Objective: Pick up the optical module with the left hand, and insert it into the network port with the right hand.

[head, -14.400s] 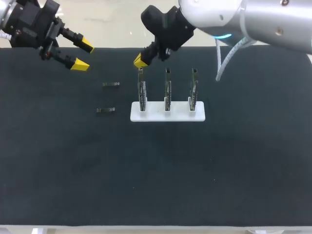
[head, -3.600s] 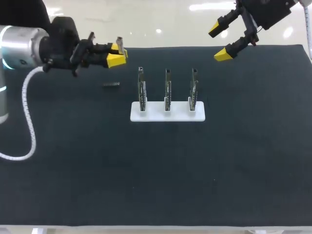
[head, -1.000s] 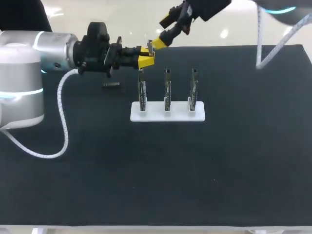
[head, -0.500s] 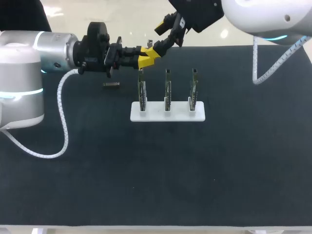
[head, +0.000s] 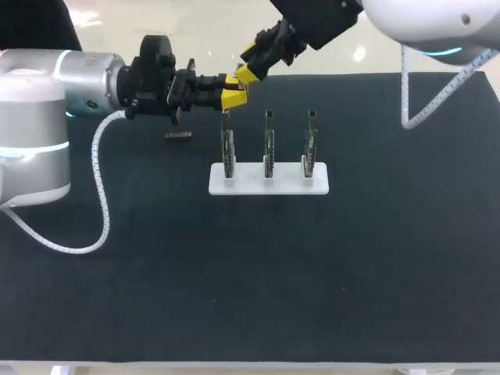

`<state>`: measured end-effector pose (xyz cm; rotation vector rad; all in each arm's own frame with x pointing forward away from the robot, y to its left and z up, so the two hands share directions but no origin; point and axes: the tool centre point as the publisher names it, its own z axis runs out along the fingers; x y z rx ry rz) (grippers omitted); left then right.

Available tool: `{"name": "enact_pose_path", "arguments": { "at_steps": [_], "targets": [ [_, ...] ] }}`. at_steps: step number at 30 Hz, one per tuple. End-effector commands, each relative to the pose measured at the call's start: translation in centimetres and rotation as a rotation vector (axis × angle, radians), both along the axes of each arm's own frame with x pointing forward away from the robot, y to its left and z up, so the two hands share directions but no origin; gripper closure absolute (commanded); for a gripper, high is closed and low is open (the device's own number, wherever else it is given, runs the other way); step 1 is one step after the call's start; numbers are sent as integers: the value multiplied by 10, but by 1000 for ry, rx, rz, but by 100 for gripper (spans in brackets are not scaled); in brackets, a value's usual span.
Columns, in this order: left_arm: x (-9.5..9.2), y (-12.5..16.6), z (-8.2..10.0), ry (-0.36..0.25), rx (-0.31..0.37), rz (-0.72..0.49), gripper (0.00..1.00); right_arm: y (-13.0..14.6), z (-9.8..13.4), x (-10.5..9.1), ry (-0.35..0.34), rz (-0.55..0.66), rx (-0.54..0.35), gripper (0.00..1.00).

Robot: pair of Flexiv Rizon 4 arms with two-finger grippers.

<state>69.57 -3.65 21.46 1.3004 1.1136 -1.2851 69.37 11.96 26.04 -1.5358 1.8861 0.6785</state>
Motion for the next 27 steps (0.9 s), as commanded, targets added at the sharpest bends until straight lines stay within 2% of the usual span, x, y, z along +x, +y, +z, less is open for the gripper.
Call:
{"name": "enact_pose_path", "arguments": {
  "at_steps": [1, 24, 27],
  "targets": [
    [0, 0, 0, -1, 0, 2, 100, 5, 0, 8, 10, 15, -1, 52],
    [0, 0, 0, -1, 0, 2, 100, 8, -13, 2, -10, 5, 12, 62],
    [0, 0, 0, -1, 0, 2, 100, 7, -12, 2, -9, 5, 12, 69]
  ]
}}
